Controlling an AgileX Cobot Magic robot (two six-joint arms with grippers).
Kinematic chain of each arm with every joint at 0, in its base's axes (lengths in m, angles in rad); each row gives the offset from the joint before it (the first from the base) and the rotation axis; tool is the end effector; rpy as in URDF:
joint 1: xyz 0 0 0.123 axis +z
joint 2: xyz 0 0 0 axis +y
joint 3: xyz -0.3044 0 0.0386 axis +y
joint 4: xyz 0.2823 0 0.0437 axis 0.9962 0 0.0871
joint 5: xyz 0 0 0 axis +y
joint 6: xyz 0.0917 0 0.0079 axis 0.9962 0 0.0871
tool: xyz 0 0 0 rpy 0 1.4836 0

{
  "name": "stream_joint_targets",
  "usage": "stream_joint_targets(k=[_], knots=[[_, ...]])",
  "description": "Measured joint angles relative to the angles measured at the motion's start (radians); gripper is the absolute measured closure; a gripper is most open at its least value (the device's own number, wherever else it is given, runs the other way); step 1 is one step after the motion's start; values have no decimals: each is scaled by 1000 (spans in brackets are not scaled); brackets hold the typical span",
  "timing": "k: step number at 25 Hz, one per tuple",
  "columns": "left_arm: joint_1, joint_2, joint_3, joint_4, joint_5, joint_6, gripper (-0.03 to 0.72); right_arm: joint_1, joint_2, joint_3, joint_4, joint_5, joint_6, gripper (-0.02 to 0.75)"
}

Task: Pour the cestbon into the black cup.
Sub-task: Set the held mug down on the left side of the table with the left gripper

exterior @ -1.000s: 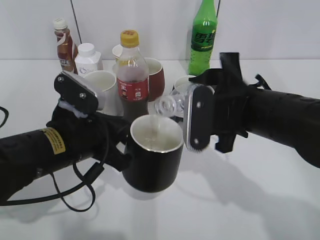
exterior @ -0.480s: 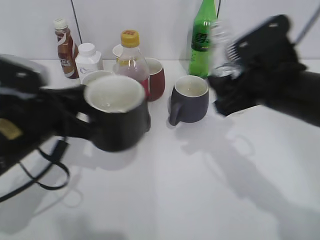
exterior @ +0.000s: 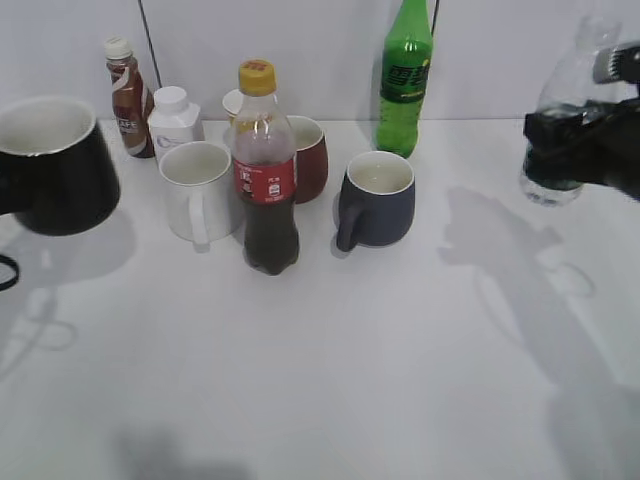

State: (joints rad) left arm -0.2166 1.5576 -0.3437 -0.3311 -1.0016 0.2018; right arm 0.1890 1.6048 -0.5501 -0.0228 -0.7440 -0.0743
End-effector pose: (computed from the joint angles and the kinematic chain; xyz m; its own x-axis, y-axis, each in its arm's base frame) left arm 0.2610 -0.0316 0.1652 -0.1477 0.0508 -0.9877 -0.0550 0.9967 0.0595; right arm 0.3101 0.0608 0.1814 -0.1985 -0.1306 -0.9714 -0.2216 0.9714 -0.0853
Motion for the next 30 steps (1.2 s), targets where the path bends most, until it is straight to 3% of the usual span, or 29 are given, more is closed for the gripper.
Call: stream_joint_targets(k=[3, 7, 17, 30], knots=[[157, 75, -22, 188, 25, -68, 641, -1, 99, 0, -3, -95, 5, 253], [241, 185, -79, 272, 12, -86, 641, -1, 221, 0, 2, -211, 9, 253], [248, 472, -205, 403, -135, -144, 641, -1, 346, 0, 4, -342, 9, 253], [249, 600, -222, 416, -248, -185, 643, -1, 442, -1, -32, -398, 16, 253]])
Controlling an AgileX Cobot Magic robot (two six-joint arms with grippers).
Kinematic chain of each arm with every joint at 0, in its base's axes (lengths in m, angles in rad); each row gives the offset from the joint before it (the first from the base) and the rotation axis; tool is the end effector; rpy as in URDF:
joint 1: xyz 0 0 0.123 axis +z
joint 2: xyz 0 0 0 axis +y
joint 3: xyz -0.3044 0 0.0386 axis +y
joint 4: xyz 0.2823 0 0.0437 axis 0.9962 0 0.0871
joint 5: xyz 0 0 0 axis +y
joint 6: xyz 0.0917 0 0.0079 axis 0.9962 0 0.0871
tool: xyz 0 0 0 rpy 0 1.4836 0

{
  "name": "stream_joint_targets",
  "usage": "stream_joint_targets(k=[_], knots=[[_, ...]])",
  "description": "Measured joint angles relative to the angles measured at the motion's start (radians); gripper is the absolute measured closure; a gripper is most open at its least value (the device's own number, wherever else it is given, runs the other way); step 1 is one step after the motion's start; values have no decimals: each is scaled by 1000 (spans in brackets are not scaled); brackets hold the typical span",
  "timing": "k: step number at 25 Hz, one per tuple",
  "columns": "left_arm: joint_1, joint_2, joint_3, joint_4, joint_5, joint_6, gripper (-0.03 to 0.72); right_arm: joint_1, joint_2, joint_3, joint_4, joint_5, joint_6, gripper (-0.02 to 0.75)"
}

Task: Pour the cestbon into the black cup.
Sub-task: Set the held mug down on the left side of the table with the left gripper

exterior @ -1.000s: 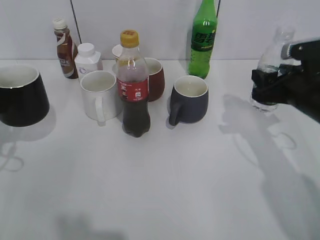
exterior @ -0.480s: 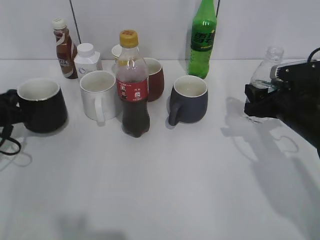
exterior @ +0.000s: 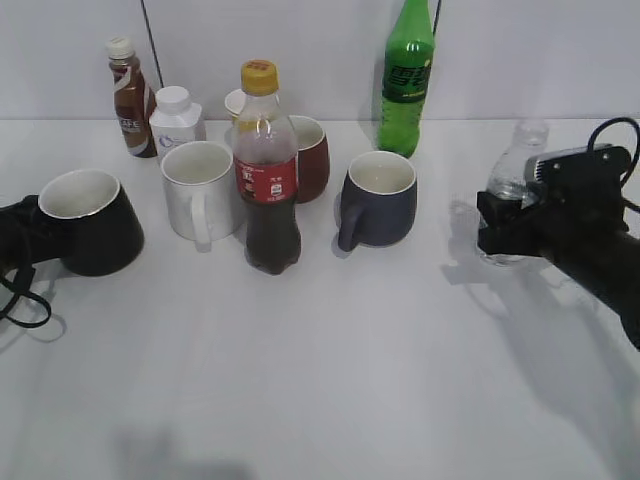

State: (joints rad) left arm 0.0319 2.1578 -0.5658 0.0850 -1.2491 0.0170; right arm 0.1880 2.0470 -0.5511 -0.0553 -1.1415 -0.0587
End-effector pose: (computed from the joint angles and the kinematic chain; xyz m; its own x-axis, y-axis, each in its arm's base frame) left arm 0.3272 0.0030 0.0485 -0.2516 0.0358 -0.9672 0.0572 0.9981 0.0220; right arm 0.3205 0.0657 0.0732 -0.2399 -0.1287 -0.9622 -0.2547 0.9648 -0.0655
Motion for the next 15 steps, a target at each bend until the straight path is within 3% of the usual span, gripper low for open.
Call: stream_joint_targets(k=[8, 11, 15], knots=[[1, 0, -1, 8, 3, 6, 608, 1, 27, -1, -50, -48, 59, 253], [1, 3, -1, 15, 12, 10, 540, 1, 28, -1, -67, -53, 68, 253], [1, 6, 1, 13, 11, 10, 421, 1, 29, -1, -74, -58, 70, 150]])
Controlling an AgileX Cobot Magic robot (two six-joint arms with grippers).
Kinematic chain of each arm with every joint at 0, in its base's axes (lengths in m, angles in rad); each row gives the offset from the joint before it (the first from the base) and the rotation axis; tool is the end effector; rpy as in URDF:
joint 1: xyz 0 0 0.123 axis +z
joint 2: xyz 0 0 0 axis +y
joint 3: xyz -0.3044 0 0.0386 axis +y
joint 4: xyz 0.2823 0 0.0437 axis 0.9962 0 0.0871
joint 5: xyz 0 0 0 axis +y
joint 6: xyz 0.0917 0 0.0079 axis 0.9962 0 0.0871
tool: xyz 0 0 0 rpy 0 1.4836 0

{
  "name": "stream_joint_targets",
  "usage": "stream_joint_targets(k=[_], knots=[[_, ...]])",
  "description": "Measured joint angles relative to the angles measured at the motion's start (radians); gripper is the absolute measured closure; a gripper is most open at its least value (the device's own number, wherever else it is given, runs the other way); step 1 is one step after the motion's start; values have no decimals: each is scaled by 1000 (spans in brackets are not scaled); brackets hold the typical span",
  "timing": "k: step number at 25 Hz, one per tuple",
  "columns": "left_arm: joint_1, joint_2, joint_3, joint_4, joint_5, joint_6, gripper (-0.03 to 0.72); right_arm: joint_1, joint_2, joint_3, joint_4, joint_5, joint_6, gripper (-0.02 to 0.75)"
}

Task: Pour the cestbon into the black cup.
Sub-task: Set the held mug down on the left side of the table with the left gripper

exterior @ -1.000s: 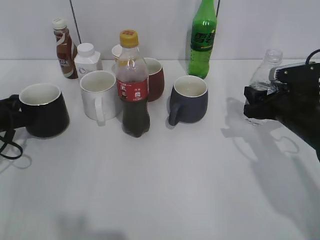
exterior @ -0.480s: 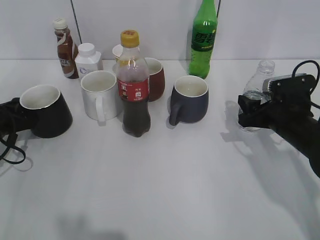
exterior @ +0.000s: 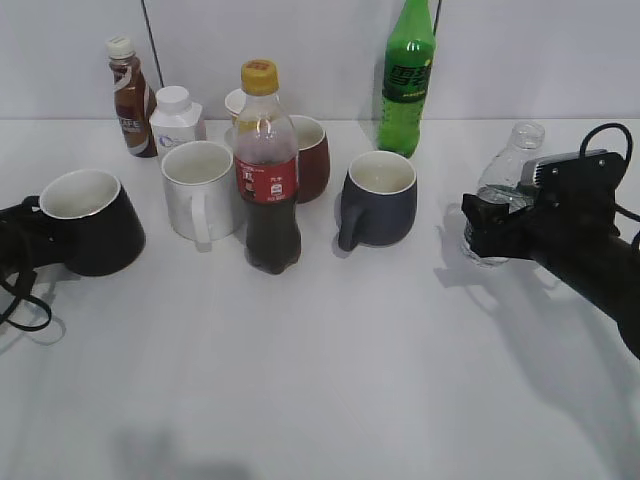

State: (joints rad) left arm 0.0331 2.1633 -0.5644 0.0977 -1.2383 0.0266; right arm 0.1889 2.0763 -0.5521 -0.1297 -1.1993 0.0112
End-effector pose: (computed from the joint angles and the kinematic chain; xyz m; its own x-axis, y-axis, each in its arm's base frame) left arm 0.3260 0.0023 0.0456 -0.2676 0.0495 -0.9623 0.0715 0.9969 0.0314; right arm 0.3188 0.0722 0.0688 -0.2230 -0.0791 -0.9716 -0.3096 0.9508 -0.0064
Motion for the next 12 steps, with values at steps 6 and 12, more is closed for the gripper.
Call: stream_joint_targets(k=[6, 12], knots=[[1, -31, 51, 0, 2, 7, 360, 0, -13, 0, 0, -6, 0, 112], [1, -65, 101, 1, 12, 11, 355, 0, -55, 0, 0, -6, 0, 112]])
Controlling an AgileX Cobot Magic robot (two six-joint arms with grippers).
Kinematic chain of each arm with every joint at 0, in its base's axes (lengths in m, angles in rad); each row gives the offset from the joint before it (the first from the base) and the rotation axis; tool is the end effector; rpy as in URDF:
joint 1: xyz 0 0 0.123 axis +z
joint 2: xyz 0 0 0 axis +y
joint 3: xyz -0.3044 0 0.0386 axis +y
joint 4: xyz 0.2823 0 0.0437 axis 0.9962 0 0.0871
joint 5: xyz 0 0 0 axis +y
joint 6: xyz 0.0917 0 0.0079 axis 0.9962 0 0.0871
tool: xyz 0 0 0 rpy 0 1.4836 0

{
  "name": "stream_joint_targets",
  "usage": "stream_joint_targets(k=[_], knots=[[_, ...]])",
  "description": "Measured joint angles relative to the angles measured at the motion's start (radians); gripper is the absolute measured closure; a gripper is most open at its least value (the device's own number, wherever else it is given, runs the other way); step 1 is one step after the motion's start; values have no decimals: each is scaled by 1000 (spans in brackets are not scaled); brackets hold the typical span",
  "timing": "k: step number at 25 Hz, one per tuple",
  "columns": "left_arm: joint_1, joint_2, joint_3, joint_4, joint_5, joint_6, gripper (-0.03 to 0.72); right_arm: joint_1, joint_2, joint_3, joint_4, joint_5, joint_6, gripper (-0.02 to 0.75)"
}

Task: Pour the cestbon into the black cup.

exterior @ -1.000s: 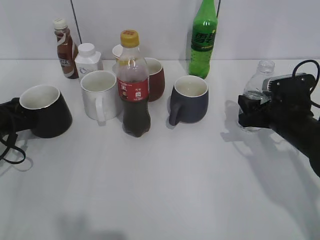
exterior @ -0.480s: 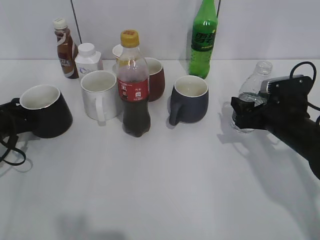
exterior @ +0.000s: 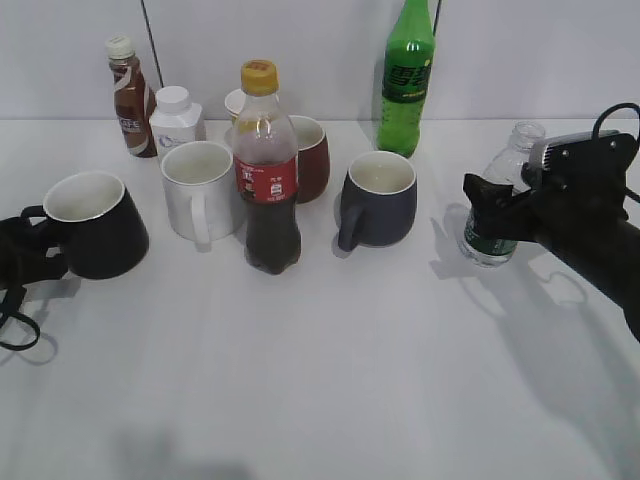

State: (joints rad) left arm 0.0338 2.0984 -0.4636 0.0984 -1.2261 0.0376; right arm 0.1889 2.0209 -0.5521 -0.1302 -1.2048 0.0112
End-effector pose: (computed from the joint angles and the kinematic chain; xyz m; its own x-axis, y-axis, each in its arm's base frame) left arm 0.2991 0.0016 0.0529 -0.3127 0.0601 -0.9480 0.0763 0.9964 0.0379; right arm 0.3213 0.0728 0.0875 -0.1646 -0.0675 -0.9841 -0.3096 0.9508 -0.0134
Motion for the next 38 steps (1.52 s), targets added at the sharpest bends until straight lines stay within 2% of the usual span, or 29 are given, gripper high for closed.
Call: stream_joint_targets(k=[7, 15, 20, 23, 27, 30, 35, 38], knots=[[0, -4, 63, -18, 2, 4, 355, 0, -25, 0, 0, 29, 1, 112], [-1, -84, 131, -15, 14, 4, 355, 0, -163, 1, 9, 105, 1, 112], [-1, -219, 206, -1, 16, 2, 355, 0, -323, 1, 24, 234, 1, 112], [-1, -348, 234, -1, 27, -49, 355, 0, -450, 1, 25, 348, 1, 112], [-1, -609, 237, 11, 270, -151, 355, 0, -621, -9, 25, 557, 1, 116], [-5, -837, 206, 28, 587, -224, 355, 0, -756, -25, 25, 742, 1, 126], [-45, -1191, 39, 32, 1240, -262, 355, 0, -986, -39, 25, 1064, 1, 146], [-60, -1398, -64, -30, 1561, -262, 354, 0, -1154, -40, 31, 1283, 1, 147]])
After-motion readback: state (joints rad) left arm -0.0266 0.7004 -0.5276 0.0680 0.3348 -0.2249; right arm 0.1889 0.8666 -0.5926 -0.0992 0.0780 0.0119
